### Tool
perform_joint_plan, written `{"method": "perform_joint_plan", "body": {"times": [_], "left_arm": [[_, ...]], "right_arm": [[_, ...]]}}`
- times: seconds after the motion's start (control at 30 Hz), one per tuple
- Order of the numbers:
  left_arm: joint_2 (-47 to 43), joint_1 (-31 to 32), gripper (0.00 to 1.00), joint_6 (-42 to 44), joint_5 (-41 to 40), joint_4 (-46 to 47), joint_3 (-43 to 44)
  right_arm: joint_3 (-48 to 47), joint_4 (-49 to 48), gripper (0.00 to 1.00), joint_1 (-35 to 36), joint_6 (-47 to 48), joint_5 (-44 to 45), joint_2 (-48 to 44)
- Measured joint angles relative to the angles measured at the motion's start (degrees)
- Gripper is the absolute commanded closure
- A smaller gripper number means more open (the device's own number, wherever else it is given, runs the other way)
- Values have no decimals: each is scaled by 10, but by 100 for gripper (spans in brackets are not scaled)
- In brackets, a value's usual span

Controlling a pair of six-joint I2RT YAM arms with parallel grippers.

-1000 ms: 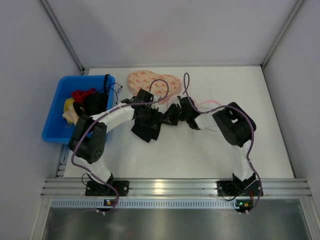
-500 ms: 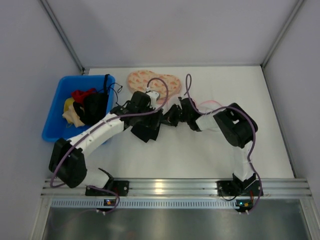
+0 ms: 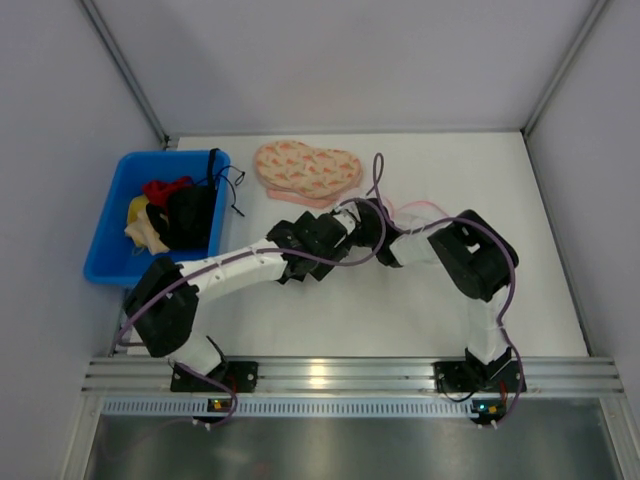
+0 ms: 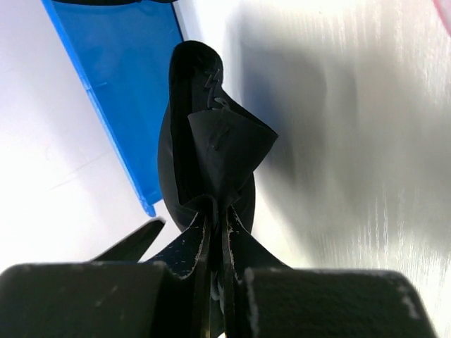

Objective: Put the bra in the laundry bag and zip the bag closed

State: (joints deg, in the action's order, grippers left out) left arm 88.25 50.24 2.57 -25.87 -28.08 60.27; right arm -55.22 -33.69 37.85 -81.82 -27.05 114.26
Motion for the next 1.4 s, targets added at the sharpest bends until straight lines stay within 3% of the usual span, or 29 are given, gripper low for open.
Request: {"method": "perform_joint_plan", "body": {"times": [0.3, 0.43, 0.57, 0.6, 0.7, 0.77, 0.83, 0.87, 0.93, 0.97, 1.03, 1.17, 1.4], "left_arm": [[57, 17, 12, 13, -95, 6, -3], [63, 22, 27, 25, -130, 16, -20], [65, 22, 55, 36, -144, 18, -28], [65, 22, 70, 38, -144, 19, -29], [65, 23, 100, 46, -141, 21, -31], [65, 24, 100, 52, -140, 21, -31], [64, 24, 100, 56, -139, 20, -31], [63, 24, 100, 58, -137, 20, -31], [57, 23, 100, 59, -132, 15, -32], [51, 22, 100, 59, -127, 12, -33], [31, 21, 100, 59, -116, 2, -33], [-33, 18, 100, 47, -76, -19, -33], [-141, -7, 100, 38, 43, -42, -30]], "right_arm": [[13, -15, 100, 0, -48, 0, -5], [20, -18, 100, 0, -58, -1, -9], [21, -19, 100, 3, -59, -1, -10], [21, -19, 100, 3, -59, -1, -10], [21, -18, 100, 3, -57, 0, -13], [19, -12, 98, 3, -51, 0, -16], [16, -3, 88, 2, -38, -1, -17], [11, 7, 77, 2, -24, -3, -17], [-7, 31, 65, 0, 7, -10, -17], [-17, 47, 48, -5, 27, -14, -19], [-38, 83, 33, -13, 65, -19, -28], [-49, 131, 24, -47, 132, -32, -66], [-75, 254, 22, -125, 274, -81, -123]]}}
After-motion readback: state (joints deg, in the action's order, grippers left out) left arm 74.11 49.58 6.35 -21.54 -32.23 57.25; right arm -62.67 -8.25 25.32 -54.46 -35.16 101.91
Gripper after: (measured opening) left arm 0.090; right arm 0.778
